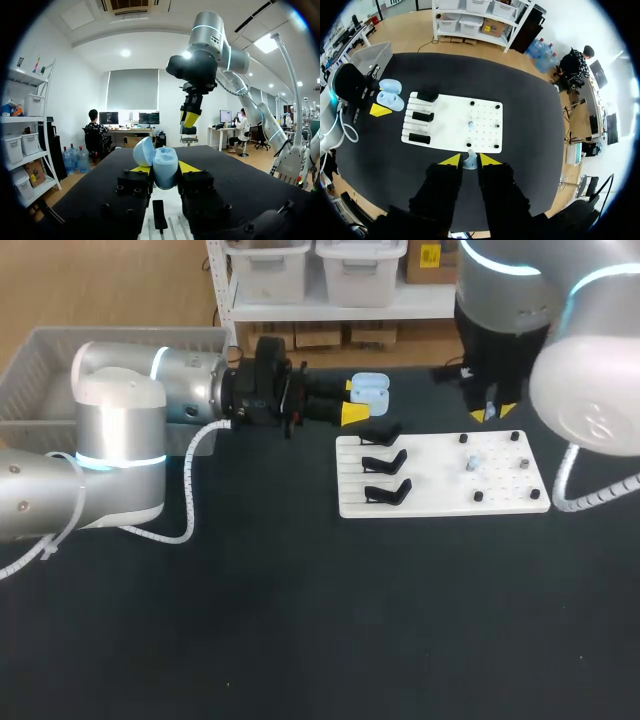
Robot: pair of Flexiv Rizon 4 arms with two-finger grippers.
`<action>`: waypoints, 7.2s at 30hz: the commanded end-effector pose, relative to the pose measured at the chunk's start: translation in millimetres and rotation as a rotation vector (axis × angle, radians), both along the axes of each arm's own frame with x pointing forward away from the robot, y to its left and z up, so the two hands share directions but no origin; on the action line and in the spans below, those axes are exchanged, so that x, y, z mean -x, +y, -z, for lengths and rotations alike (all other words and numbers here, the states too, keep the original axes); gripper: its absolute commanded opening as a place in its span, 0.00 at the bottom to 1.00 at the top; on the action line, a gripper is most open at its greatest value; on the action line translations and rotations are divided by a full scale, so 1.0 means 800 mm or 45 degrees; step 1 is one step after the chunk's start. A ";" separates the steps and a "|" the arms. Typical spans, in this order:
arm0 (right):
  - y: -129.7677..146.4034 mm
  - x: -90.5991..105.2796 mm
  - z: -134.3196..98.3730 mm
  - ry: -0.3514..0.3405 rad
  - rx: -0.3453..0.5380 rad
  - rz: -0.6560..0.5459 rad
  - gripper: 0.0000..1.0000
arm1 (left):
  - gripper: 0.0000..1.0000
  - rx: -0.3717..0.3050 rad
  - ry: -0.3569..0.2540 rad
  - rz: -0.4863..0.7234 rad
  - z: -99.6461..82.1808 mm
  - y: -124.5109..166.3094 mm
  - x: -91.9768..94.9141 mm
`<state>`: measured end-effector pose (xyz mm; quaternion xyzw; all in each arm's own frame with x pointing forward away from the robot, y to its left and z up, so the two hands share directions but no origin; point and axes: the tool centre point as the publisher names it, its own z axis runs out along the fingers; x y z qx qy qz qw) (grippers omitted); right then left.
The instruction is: Pick up each earbud case from the left stands, insert the matching earbuds, close the lid, and place the case in the box.
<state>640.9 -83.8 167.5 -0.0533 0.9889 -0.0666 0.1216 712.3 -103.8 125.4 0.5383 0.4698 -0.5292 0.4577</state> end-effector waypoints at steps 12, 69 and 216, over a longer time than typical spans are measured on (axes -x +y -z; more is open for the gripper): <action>0.040 -0.013 -0.030 0.016 0.077 0.265 0.00 | 0.00 0.004 -0.003 -0.003 0.001 0.000 0.001; 0.161 -0.048 -0.046 0.074 -0.035 0.947 0.00 | 0.00 0.024 -0.067 -0.036 -0.002 -0.002 0.009; -0.019 -0.062 0.173 0.056 -0.356 0.634 0.38 | 0.00 0.036 -0.076 -0.046 0.002 -0.005 0.010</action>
